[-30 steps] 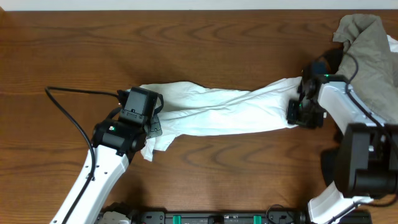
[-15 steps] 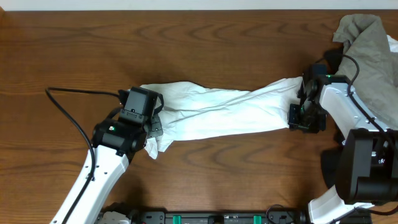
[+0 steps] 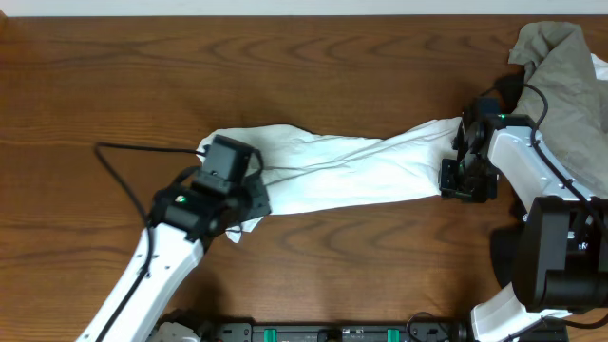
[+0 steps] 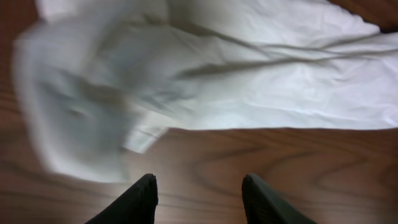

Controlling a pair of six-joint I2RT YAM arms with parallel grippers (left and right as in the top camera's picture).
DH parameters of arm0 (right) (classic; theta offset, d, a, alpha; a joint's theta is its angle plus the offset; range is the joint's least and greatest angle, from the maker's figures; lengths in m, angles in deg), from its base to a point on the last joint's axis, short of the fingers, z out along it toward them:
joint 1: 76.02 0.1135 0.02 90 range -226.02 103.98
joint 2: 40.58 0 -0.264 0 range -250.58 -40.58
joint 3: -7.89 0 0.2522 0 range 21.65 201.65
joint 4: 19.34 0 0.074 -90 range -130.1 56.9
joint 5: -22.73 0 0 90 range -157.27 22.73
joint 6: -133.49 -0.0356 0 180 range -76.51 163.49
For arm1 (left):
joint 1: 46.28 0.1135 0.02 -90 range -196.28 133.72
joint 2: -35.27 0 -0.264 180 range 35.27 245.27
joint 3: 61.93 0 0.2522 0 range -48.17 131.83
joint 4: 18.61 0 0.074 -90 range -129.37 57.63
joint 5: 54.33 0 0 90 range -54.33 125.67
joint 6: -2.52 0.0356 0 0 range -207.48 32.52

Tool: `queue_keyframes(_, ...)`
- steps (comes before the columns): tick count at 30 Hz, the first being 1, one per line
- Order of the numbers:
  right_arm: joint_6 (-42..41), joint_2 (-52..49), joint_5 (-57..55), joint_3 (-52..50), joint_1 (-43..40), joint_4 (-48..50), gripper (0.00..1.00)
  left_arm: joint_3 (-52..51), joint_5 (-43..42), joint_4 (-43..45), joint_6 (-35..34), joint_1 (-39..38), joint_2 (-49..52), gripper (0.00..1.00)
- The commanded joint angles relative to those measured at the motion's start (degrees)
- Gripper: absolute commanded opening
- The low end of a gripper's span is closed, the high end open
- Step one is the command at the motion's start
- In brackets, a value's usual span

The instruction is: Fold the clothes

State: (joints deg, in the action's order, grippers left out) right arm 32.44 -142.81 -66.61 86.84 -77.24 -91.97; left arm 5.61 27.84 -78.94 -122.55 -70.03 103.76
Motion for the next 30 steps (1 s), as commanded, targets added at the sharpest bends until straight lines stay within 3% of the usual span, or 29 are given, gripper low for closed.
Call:
queue_keyframes(1, 0.9, 1.1, 0.5, 0.7, 0.2, 0.1, 0.37, -2.6, -2.0, 2.1, -10.2, -1.8, 4.3, 0.47)
queue_keyframes(8, 0.9, 1.1, 0.5, 0.7, 0.2, -0.5, 0.37, -4.7, -2.3, 8.0, -19.1, -3.6, 15.5, 0.47)
queue_keyframes(17, 0.9, 1.1, 0.4, 0.7, 0.2, -0.5, 0.38, -4.7, -4.7, 14.9, -19.3, -3.6, 24.3, 0.47)
queue_keyframes(30, 0.9, 1.1, 0.4, 0.7, 0.1, -0.7, 0.38, -4.9, 3.4, 17.2, -19.3, -3.6, 25.7, 0.47)
